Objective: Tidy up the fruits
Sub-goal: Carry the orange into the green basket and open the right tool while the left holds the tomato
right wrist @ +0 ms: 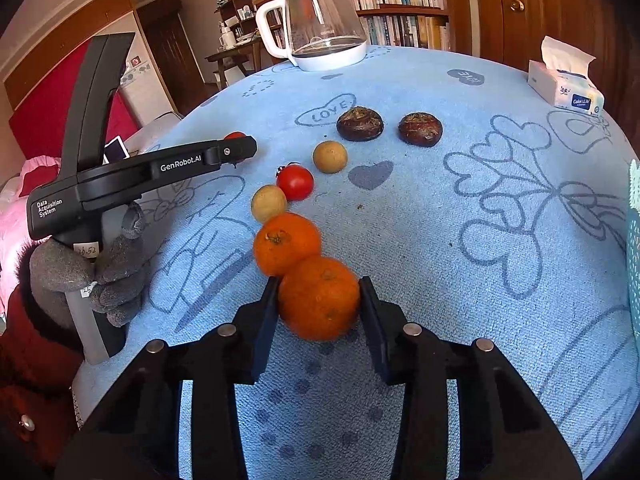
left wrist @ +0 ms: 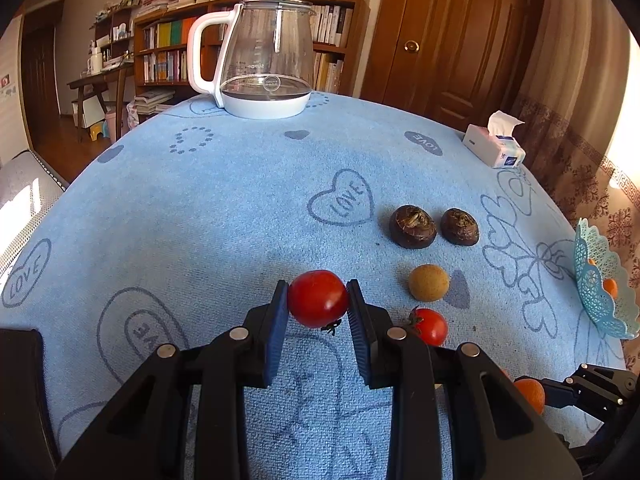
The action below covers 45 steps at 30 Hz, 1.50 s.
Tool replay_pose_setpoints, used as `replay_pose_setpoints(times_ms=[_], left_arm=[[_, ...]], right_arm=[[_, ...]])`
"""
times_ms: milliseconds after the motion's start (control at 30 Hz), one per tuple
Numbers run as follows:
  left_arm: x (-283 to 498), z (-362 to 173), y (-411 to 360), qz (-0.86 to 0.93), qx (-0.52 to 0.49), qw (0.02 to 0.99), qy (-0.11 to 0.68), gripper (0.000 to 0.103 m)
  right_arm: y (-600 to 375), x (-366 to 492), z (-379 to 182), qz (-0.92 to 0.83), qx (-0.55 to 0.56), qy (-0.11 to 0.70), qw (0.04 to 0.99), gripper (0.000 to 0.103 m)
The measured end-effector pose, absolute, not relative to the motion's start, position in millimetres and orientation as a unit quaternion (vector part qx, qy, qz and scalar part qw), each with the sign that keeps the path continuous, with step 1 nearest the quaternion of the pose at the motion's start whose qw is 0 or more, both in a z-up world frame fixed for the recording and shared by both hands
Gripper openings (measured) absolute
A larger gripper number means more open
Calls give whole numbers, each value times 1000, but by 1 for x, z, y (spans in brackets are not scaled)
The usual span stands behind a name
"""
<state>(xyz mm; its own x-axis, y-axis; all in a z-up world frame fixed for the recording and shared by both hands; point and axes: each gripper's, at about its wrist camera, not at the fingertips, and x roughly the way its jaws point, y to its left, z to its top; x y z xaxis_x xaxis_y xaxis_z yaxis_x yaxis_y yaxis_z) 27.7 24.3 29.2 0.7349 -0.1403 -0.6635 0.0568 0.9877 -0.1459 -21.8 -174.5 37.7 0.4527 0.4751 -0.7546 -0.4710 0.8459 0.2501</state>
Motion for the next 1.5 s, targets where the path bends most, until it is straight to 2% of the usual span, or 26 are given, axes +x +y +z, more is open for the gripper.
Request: replay_pose_setpoints(times_ms=[567, 1500], left_arm=[[24, 32, 21, -50, -49, 936, 346, 29], [19, 36, 16, -43, -31, 941, 334, 29]], right_arm=[[-199, -15, 53, 248, 46, 420, 872, 41], [-275, -20, 118, 154, 115, 321, 927, 41]])
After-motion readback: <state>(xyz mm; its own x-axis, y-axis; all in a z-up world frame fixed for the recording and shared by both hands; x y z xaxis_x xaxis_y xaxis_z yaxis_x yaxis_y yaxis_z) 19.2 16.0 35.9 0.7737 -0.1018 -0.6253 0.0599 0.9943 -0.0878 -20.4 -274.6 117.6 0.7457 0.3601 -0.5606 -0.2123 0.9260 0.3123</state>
